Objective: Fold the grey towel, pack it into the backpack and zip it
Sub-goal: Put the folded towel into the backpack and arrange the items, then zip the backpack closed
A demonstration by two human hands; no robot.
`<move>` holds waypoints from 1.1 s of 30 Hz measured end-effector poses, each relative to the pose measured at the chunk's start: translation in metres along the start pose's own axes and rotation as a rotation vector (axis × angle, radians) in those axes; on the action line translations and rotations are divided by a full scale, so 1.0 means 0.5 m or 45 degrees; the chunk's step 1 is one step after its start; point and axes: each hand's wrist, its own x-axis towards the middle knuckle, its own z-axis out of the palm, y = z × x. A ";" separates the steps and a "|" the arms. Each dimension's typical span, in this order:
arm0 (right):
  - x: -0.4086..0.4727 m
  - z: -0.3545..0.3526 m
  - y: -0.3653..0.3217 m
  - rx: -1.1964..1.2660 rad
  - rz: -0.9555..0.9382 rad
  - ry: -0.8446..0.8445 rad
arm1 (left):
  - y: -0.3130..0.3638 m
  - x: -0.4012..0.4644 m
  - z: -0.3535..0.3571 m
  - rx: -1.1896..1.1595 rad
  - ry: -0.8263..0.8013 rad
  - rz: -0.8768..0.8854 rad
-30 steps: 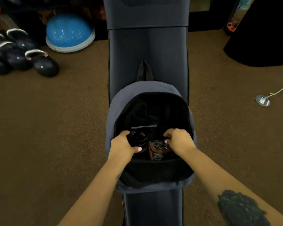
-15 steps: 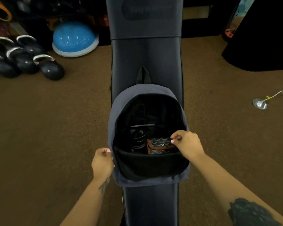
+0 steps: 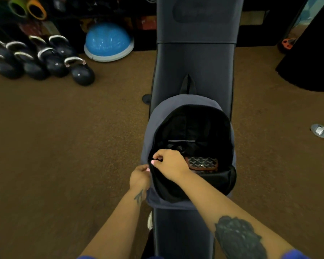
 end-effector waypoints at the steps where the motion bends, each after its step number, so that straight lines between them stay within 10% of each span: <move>1: 0.008 0.012 -0.010 -0.008 0.024 -0.018 | -0.003 0.003 -0.002 0.007 -0.020 0.011; 33: 0.069 0.054 -0.001 -0.043 0.167 -0.171 | -0.014 0.088 -0.037 0.279 -0.049 0.415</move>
